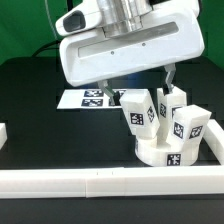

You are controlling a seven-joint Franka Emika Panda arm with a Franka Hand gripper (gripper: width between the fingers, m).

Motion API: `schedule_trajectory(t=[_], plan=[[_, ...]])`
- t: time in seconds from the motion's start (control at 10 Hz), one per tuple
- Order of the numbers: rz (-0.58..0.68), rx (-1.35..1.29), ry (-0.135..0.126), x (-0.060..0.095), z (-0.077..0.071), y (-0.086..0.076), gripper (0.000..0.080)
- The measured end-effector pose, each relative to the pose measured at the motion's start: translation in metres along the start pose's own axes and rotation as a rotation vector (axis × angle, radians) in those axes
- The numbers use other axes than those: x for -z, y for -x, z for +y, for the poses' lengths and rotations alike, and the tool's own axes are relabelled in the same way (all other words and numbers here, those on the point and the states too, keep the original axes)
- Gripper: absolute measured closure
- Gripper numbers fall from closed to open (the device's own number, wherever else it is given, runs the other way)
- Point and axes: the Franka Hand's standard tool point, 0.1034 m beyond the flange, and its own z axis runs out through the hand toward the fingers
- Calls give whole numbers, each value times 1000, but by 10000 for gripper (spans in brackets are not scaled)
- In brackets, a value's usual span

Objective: Assemble stool

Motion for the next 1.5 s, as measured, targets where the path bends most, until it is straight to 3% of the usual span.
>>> schedule_trajectory(t=[0.3,0.7,1.2,1.5], plan=[[3,364,11,1,18,-9,150],[-13,609,16,0,18,-8,150],[-33,965,45,0,9,-16,150],[-33,1027,53,-1,-3,-17,150]])
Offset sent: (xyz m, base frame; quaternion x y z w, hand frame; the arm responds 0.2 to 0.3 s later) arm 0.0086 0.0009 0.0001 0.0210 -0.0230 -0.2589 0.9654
